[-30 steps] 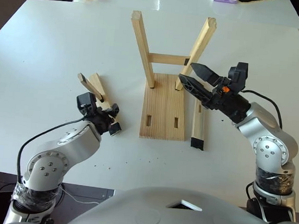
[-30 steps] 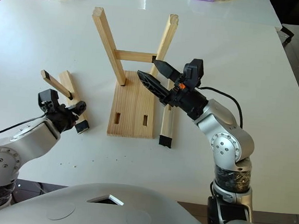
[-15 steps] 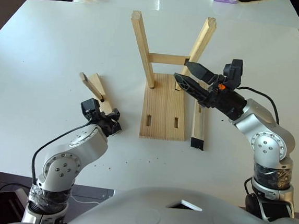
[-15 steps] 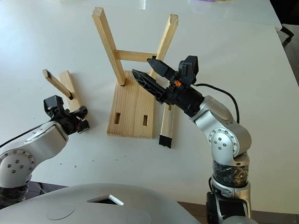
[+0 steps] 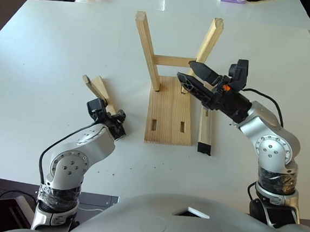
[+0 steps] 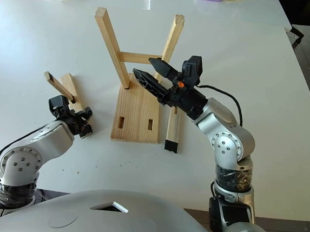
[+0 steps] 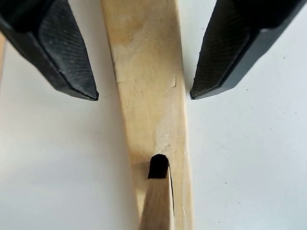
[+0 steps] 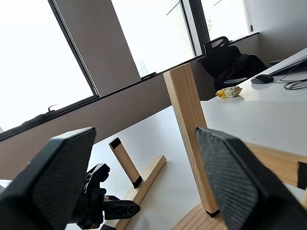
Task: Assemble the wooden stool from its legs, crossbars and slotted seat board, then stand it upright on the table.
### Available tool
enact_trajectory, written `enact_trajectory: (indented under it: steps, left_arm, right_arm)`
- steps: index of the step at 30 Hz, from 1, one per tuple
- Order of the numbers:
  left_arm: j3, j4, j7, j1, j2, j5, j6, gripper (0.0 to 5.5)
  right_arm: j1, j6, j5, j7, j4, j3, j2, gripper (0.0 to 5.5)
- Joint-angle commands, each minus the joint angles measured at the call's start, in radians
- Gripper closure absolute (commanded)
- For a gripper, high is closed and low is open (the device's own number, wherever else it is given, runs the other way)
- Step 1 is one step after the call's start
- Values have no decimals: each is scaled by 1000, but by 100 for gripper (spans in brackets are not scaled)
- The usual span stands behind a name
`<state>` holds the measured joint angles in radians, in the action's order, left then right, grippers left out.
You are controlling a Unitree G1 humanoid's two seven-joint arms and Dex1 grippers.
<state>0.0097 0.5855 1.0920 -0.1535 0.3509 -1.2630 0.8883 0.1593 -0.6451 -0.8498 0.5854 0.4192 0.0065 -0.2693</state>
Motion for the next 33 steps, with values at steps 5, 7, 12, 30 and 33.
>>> enact_trajectory:
  steps: [5,7,12,30,33]
  left_arm:
    - [49,-115,11,19,89,-106,194,306]
    - [58,-139,10,38,107,-140,222,328]
    - [70,-197,-37,86,185,-176,296,349]
    - [347,-482,-642,620,228,288,-160,349]
    - [407,-410,-791,704,191,232,-255,349]
  right_arm:
    - [-72,66,31,-82,63,45,97,170]
    - [-93,86,41,-102,78,55,121,170]
    - [-159,153,87,-151,104,99,185,170]
    - [114,180,-69,-222,108,-63,171,170]
    - [244,131,-82,-207,28,-89,102,170]
